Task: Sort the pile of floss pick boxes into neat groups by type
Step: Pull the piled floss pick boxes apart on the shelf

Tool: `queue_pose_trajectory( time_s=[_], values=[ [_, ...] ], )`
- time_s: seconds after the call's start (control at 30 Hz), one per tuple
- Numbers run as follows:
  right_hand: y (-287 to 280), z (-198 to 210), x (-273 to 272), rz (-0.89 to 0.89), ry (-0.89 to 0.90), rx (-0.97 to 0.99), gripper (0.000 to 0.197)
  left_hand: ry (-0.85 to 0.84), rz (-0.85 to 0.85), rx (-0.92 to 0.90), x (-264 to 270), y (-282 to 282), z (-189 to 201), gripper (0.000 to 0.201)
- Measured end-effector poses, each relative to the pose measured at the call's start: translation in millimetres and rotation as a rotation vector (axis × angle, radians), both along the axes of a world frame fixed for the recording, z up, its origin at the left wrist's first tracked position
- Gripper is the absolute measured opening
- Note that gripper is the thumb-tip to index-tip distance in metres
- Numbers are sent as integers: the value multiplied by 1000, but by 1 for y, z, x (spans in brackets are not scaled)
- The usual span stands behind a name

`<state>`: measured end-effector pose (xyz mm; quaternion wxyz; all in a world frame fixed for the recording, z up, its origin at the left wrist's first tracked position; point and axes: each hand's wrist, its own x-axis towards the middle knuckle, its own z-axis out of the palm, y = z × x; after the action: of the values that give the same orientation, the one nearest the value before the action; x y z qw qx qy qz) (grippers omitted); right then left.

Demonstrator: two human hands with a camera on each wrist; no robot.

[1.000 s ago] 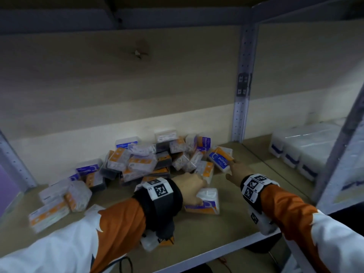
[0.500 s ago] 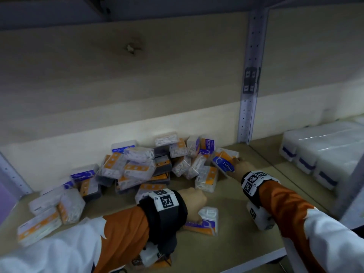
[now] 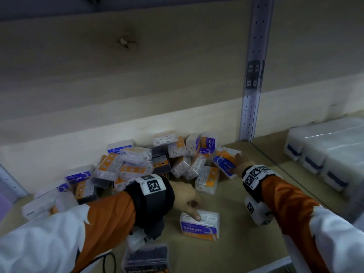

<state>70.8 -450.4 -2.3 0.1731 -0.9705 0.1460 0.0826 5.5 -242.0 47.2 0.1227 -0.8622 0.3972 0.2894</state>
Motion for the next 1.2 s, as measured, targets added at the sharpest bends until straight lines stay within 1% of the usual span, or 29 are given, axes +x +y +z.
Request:
queue_pose_trajectory(
  time_s=[0.13, 0.27, 0.37, 0.47, 0.53, 0.6, 0.63, 0.7, 0.83, 0.93, 1.07, 1.2],
  values=[
    [-2, -2, 1, -26, 1, 26, 70, -87, 18, 53, 19, 23, 2, 45],
    [-2, -2, 0, -40, -3, 50, 74, -153, 103, 157, 37, 53, -3, 46],
    [-2, -1, -1, -41, -1, 68, 76, -154, 141, 195, 42, 68, -6, 49],
    [-2, -1, 0, -49, 7, 83, 79, -127, 206, 176, 46, 76, -12, 45],
    [-2, -1, 1, -59, 0, 90, 80, -152, 246, 153, 46, 78, -14, 56],
    [-3, -1, 3, -68, -3, 99, 81, -163, 233, 155, 48, 76, -17, 69],
    [-3, -1, 3, -75, 0, 105, 83, -170, 212, 170, 47, 75, -18, 72],
    [-5, 1, 3, -90, 4, 114, 86, -198, 178, 205, 46, 71, -19, 72],
    [-10, 5, 3, -80, -39, 87, 75, -231, 148, 237, 44, 70, -20, 65],
    [-10, 5, 4, -47, -41, 30, 70, -215, 159, 223, 46, 73, -18, 64],
    [-9, -1, 5, -7, -23, -45, 65, -164, 224, 142, 50, 76, -15, 65],
    [-8, 0, 4, 18, -25, -79, 66, -70, 322, 138, 53, 74, -12, 60]
  ],
)
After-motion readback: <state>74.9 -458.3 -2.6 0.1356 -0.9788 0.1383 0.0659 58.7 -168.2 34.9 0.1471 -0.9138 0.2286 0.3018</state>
